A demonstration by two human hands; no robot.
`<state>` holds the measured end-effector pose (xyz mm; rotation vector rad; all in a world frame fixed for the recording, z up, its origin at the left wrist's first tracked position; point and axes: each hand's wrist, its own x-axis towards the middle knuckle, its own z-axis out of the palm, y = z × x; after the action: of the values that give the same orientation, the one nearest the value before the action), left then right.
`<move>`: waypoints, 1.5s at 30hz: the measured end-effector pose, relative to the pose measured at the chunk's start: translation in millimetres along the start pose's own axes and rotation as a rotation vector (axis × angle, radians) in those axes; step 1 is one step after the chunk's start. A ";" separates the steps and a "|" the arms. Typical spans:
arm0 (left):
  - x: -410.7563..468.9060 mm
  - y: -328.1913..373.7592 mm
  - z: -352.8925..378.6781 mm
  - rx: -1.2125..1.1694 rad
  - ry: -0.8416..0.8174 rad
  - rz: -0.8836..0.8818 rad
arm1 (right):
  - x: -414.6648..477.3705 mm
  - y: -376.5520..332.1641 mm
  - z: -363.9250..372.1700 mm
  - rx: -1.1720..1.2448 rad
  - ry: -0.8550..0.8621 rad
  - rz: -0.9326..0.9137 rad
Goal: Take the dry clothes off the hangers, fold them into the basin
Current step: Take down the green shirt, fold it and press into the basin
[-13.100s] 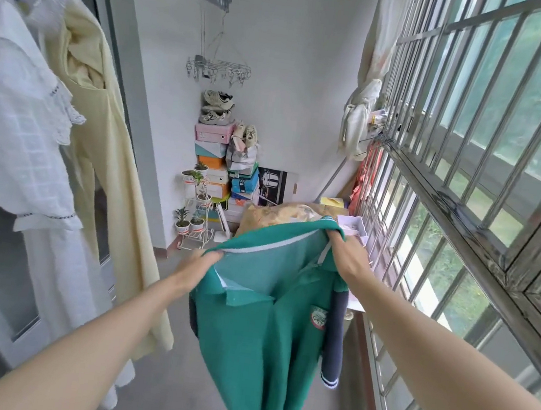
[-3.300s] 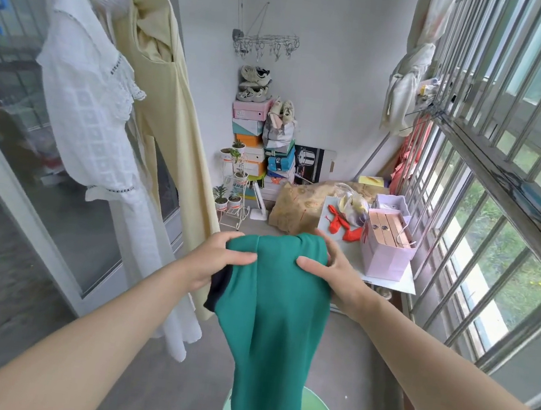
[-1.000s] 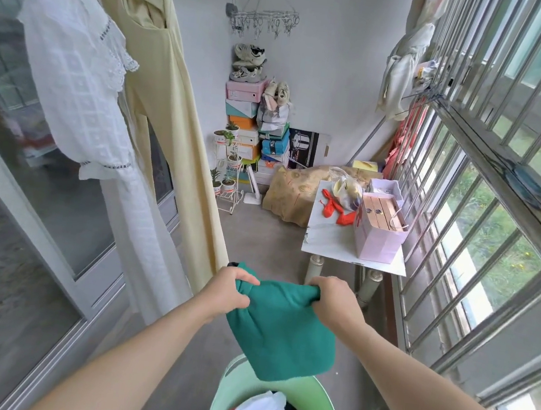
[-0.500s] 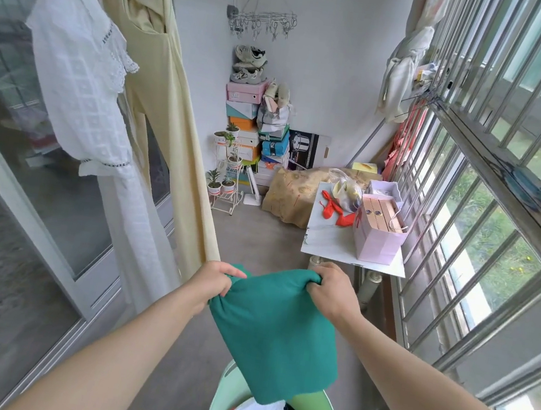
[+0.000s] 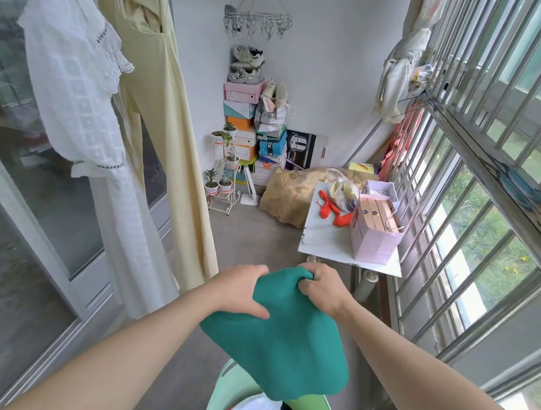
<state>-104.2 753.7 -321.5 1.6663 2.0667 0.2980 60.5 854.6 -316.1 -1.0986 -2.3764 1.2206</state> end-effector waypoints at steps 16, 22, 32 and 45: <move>1.7 -14.2 -1.4 -0.909 0.040 -0.408 | -25.0 32.3 43.8 0.677 -0.011 0.336; -6.0 2.9 -8.9 -1.213 -0.087 -0.369 | -15.5 29.0 60.1 0.840 0.008 0.401; -17.0 14.9 -22.2 -1.530 -0.216 -0.259 | -24.3 40.0 36.9 1.579 -0.136 0.511; -17.5 3.4 15.5 -1.689 -0.082 -0.541 | -29.2 38.1 28.7 1.617 -0.146 0.492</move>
<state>-91.1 735.8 -329.5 0.0841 1.2054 1.2436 84.9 830.5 -360.2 -0.8618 -0.4617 2.5380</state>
